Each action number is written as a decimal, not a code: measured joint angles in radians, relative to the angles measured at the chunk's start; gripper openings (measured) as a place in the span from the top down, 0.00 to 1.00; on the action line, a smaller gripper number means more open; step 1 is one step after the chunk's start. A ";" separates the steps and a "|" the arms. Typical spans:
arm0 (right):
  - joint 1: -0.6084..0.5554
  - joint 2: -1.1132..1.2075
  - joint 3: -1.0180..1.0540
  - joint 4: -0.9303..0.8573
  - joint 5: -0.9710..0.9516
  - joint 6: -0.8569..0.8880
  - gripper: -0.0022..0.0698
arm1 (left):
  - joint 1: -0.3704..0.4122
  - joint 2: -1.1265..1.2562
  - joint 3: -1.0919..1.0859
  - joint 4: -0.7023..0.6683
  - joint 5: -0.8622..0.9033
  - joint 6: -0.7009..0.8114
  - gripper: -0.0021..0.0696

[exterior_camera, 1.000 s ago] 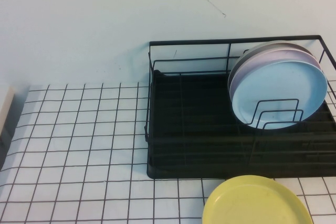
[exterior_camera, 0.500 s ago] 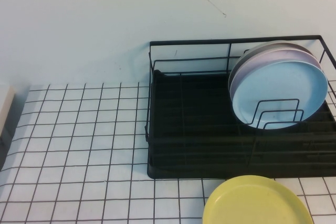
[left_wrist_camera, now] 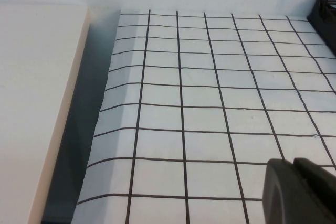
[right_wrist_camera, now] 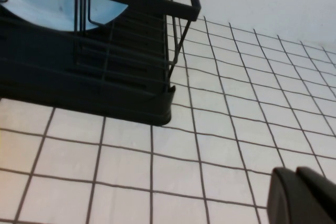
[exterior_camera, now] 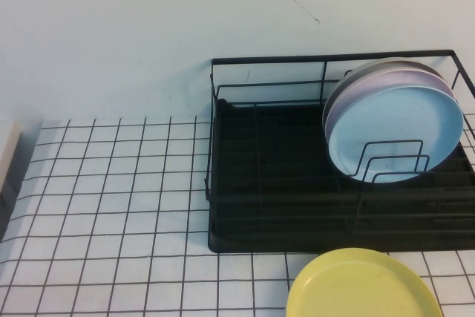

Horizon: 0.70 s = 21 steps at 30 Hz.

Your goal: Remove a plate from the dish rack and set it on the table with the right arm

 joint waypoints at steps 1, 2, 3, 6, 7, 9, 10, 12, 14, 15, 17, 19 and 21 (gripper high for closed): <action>0.011 0.000 -0.002 -0.002 0.002 0.005 0.97 | 0.000 0.000 0.000 0.000 0.000 0.000 0.97; 0.018 0.000 -0.002 -0.002 0.002 0.006 0.97 | 0.000 0.000 0.000 0.000 0.000 0.000 0.97; 0.027 0.000 -0.002 -0.003 0.002 0.008 0.97 | 0.000 0.000 0.000 0.000 0.000 0.000 0.97; 0.033 0.000 -0.002 -0.006 0.004 0.012 0.97 | 0.000 0.000 0.000 0.000 0.000 0.000 0.97; 0.035 0.000 -0.002 -0.006 0.004 0.012 0.97 | 0.000 0.000 0.000 0.000 0.000 0.000 0.97; 0.034 0.000 -0.002 -0.006 0.004 0.012 0.97 | 0.000 0.000 0.000 0.000 0.000 0.000 0.97; 0.034 0.000 -0.002 -0.007 0.004 0.013 0.97 | 0.000 0.000 0.000 0.000 0.000 0.000 0.97; 0.034 0.000 -0.002 -0.007 0.004 0.015 0.97 | 0.000 0.000 0.000 0.000 0.000 0.000 0.97; 0.034 0.000 -0.002 -0.007 0.004 0.015 0.97 | 0.000 0.000 0.000 0.000 0.000 0.000 0.97; 0.034 0.000 -0.002 -0.007 0.004 0.015 0.97 | 0.000 0.000 0.000 0.000 0.000 0.000 0.97; 0.034 0.000 -0.002 -0.007 0.004 0.015 0.97 | 0.000 0.000 0.000 0.000 0.000 0.000 0.97; 0.034 0.000 -0.002 -0.007 0.004 0.015 0.97 | 0.000 0.000 0.000 0.000 0.000 0.000 0.97; 0.034 0.000 -0.002 -0.007 0.004 0.015 0.97 | 0.000 0.000 0.000 0.000 0.000 0.000 0.97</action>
